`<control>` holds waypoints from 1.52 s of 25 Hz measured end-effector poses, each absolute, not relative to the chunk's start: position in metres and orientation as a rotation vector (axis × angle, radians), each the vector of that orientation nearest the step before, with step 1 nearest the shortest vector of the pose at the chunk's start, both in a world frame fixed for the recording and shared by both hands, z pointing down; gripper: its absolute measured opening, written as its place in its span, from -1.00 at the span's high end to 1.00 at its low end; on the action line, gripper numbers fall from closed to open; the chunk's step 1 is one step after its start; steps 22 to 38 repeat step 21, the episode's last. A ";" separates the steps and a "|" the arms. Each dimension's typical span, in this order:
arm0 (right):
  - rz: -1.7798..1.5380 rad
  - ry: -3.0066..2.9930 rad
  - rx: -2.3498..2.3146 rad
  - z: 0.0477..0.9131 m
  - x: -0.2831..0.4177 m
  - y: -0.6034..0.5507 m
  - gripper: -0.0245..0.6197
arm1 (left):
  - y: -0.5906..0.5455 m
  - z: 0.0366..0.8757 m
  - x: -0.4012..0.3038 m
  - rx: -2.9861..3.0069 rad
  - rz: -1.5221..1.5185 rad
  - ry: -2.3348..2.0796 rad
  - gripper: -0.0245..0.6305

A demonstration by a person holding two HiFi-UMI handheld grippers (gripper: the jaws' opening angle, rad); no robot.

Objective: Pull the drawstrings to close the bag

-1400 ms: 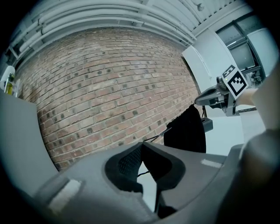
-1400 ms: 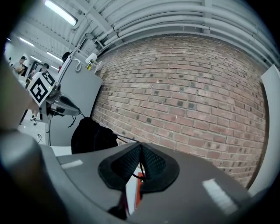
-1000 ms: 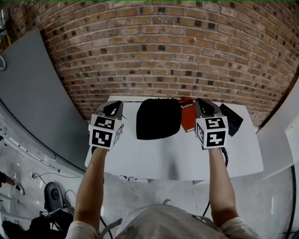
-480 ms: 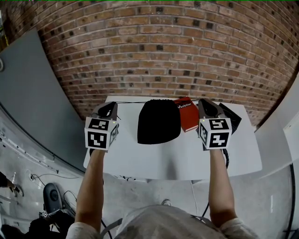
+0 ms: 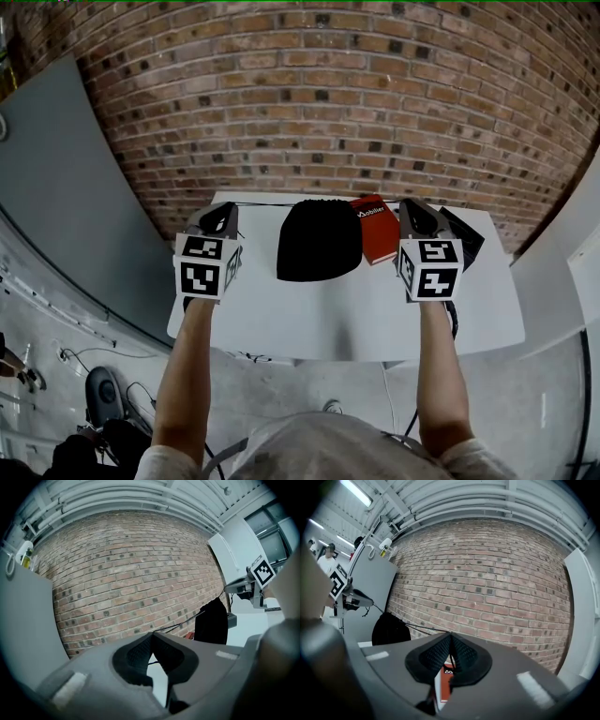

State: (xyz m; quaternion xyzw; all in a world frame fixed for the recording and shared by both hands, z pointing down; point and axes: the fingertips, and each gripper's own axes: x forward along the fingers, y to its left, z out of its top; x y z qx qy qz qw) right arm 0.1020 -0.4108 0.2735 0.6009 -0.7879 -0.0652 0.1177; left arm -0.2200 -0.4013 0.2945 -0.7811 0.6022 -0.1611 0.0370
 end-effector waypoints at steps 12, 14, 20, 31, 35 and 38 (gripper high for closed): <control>-0.213 -2.293 1.774 0.269 0.105 -0.407 0.90 | -0.402 0.294 -0.217 -2.411 -0.479 1.839 0.90; -0.215 -2.291 1.776 0.269 0.105 -0.406 0.90 | -0.402 0.294 -0.217 -2.413 -0.478 1.836 0.90; -0.220 -2.286 1.780 0.268 0.105 -0.407 0.90 | -0.403 0.295 -0.217 -2.416 -0.482 1.829 0.90; -0.221 -2.285 1.781 0.268 0.106 -0.407 0.90 | -0.403 0.295 -0.217 -2.416 -0.484 1.829 0.90; -0.221 -2.285 1.781 0.268 0.106 -0.407 0.90 | -0.403 0.295 -0.217 -2.416 -0.484 1.829 0.90; -0.221 -2.285 1.781 0.268 0.106 -0.407 0.90 | -0.403 0.295 -0.217 -2.416 -0.484 1.829 0.90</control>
